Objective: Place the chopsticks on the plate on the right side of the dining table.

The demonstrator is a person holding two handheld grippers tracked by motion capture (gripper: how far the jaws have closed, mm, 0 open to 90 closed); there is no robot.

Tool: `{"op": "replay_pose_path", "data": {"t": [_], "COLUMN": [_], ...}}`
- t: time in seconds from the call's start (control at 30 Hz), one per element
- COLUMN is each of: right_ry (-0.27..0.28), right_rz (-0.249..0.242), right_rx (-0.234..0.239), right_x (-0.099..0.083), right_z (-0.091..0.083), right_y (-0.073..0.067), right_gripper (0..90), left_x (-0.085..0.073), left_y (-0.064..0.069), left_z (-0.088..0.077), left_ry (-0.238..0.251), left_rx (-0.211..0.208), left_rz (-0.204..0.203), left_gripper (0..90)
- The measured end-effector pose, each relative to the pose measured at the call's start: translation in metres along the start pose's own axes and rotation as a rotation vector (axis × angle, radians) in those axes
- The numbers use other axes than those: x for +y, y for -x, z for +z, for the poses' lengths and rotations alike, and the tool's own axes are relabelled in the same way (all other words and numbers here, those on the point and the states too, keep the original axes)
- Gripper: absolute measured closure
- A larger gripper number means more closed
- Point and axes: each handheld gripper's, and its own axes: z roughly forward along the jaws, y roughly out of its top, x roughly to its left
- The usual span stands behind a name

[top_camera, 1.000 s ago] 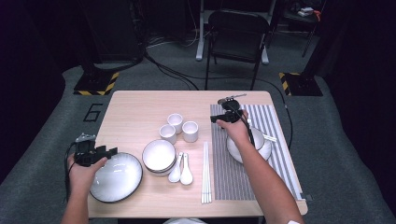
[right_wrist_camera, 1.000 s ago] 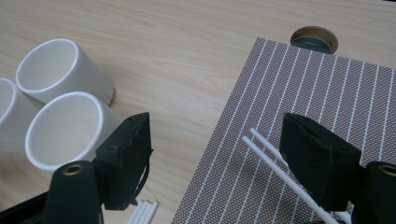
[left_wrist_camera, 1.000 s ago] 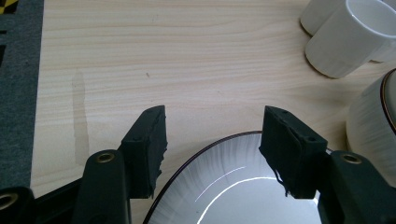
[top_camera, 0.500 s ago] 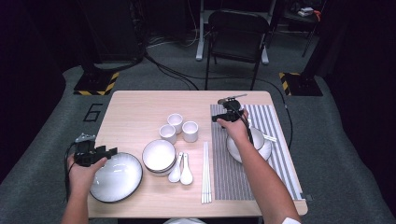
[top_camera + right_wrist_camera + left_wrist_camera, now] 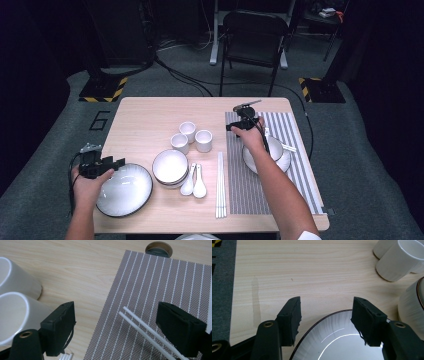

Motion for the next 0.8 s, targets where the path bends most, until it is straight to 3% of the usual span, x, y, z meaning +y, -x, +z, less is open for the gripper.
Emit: {"op": "replay_pose_path", "data": {"t": [0.37, 0.53, 0.8], "right_ry": [-0.011, -0.03, -0.031], "right_rz": [0.005, 0.006, 0.019], "right_rx": [0.003, 0.011, 0.011], "right_x": [0.005, 0.005, 0.004], "right_z": [0.007, 0.011, 0.016], "right_y": [-0.008, -0.005, -0.002], "right_gripper": [16.6, 23.0, 19.1], "left_x": [-0.001, -0.001, -0.002], "left_y": [-0.001, -0.001, -0.001], "left_z": [-0.001, -0.001, -0.001], "left_ry": [0.009, 0.008, 0.011], "left_rx": [0.001, 0.0, 0.0], "left_rz": [-0.004, -0.008, -0.012], "left_gripper": [41.0, 40.9, 40.9]}}
